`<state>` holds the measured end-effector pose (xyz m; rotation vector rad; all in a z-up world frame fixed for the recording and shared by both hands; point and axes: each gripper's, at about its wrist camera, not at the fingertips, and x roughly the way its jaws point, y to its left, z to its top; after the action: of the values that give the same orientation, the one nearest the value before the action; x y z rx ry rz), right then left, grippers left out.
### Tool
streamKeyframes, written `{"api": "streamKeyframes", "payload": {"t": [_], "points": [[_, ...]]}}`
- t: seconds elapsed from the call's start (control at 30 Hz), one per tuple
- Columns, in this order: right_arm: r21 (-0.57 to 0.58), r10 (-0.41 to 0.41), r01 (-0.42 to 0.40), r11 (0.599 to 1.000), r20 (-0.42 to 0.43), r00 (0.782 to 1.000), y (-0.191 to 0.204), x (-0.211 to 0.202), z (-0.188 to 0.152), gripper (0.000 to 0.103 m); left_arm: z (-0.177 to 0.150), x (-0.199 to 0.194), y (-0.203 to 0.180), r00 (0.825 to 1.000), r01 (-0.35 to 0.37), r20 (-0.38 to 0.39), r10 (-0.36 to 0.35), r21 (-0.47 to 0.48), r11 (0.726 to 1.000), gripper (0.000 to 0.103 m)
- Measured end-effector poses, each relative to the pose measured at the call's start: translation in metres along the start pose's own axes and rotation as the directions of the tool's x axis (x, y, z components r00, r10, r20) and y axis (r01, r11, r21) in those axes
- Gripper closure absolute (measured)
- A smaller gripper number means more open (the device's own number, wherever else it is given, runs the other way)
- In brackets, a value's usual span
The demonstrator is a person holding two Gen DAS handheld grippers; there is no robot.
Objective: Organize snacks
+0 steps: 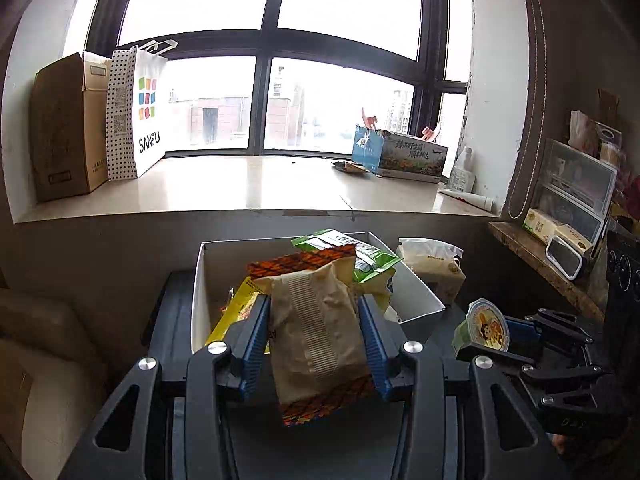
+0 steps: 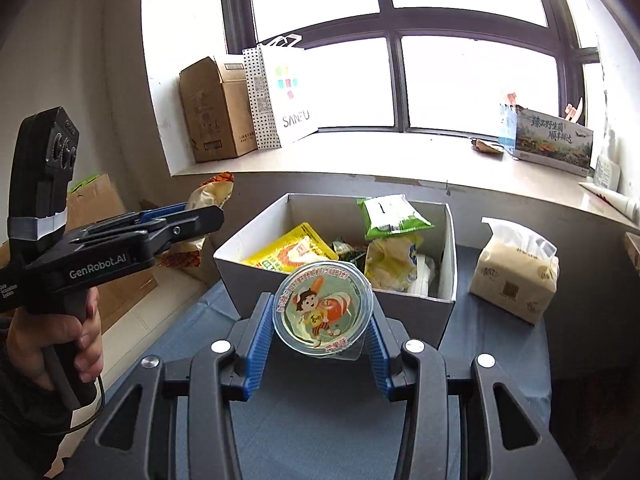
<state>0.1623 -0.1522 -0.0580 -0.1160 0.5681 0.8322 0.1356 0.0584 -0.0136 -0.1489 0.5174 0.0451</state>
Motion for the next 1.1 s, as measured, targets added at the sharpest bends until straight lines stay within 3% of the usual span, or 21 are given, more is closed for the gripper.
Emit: {"api": "streamKeyframes", "payload": {"t": [0.1, 0.17, 0.3, 0.53, 0.63, 0.67, 0.7, 0.73, 0.77, 0.97, 1.1], "points": [[0.031, 0.004, -0.005, 1.000, 0.013, 1.000, -0.002, 0.018, 0.029, 0.056, 0.026, 0.019, 0.005, 1.000, 0.012, 0.006, -0.012, -0.001, 1.000, 0.055], [0.046, 0.000, -0.002, 0.999, 0.029, 1.000, -0.006, 0.032, 0.045, 0.056, 0.040, 0.040, 0.006, 1.000, -0.005, -0.013, 0.005, 0.016, 1.000, 0.055], [0.100, -0.043, 0.043, 0.994, -0.005, 0.999, -0.025, 0.070, 0.073, 0.056, 0.058, 0.087, 0.025, 0.997, 0.010, -0.082, -0.012, -0.033, 0.999, 0.055], [0.083, -0.131, 0.136, 0.987, -0.065, 0.989, -0.049, 0.119, 0.103, 0.056, 0.058, 0.139, 0.028, 0.989, -0.019, -0.150, 0.017, -0.007, 1.000, 0.054], [0.096, -0.152, 0.160, 0.982, -0.085, 0.985, -0.059, 0.128, 0.107, 0.055, 0.056, 0.151, 0.027, 0.982, -0.055, -0.182, 0.058, 0.024, 0.998, 0.046], [0.107, -0.147, 0.160, 0.981, -0.114, 0.982, -0.062, 0.132, 0.107, 0.047, 0.054, 0.155, 0.025, 0.977, -0.049, -0.207, 0.055, 0.035, 0.998, 0.029], [0.121, -0.143, 0.161, 0.980, -0.143, 0.979, -0.065, 0.136, 0.106, 0.024, 0.052, 0.157, 0.024, 0.973, -0.034, -0.227, 0.041, 0.037, 0.999, 0.016], [0.133, -0.147, 0.168, 0.977, -0.150, 0.978, -0.067, 0.137, 0.104, 0.010, 0.050, 0.157, 0.024, 0.973, -0.039, -0.227, 0.045, 0.034, 0.999, 0.000], [0.141, -0.161, 0.179, 0.974, -0.135, 0.978, -0.069, 0.134, 0.102, 0.000, 0.049, 0.153, 0.024, 0.977, -0.051, -0.206, 0.057, 0.035, 0.998, 0.000], [0.112, -0.243, 0.255, 0.961, -0.109, 0.964, -0.069, 0.124, 0.100, 0.000, 0.050, 0.142, 0.021, 0.977, -0.079, -0.193, 0.088, 0.054, 0.995, 0.000], [0.066, -0.287, 0.289, 0.955, -0.037, 0.957, -0.058, 0.106, 0.105, 0.000, 0.050, 0.120, 0.017, 0.984, -0.130, -0.109, 0.140, 0.088, 0.988, 0.000]]}}
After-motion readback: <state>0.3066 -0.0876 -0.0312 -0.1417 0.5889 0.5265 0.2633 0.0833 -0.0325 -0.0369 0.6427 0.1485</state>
